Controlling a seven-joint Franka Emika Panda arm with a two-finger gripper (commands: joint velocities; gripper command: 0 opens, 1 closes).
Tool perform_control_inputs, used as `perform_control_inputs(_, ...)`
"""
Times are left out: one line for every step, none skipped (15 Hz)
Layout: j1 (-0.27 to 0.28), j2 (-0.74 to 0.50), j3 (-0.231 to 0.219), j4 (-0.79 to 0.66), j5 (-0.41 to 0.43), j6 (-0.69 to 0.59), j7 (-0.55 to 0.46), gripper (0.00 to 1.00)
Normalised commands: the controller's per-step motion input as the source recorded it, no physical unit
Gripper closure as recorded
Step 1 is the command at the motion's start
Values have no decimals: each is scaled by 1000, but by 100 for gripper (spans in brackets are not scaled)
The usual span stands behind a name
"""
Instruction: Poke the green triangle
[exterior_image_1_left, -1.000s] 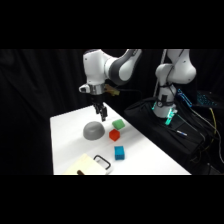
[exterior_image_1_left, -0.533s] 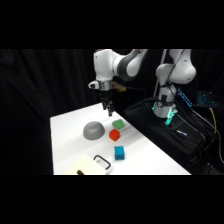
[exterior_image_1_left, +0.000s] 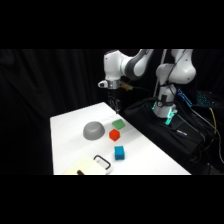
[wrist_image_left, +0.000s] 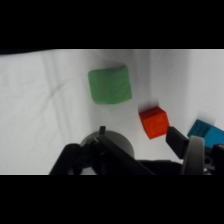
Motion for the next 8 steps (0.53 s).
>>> perform_control_inputs(-101,-202,-83,-301,-111,328,-34,39)
perform_control_inputs(-99,-159,-91,-269,-74,352,-61,51)
perform_control_inputs(-94,-112,-91,-242,-45,335,-71,63)
perform_control_inputs(-85,-96,-84,-223,-45,323,-89,76)
perform_control_inputs(-75,-58,-71,-199,-39,296,-66,89)
perform_control_inputs(-61,-37,-60,-182,-20,275,-80,97)
perform_control_inputs(-48,-7,-47,-165,-4,267,-85,100)
perform_control_inputs(-19,30,-38,-153,63,286,-147,100)
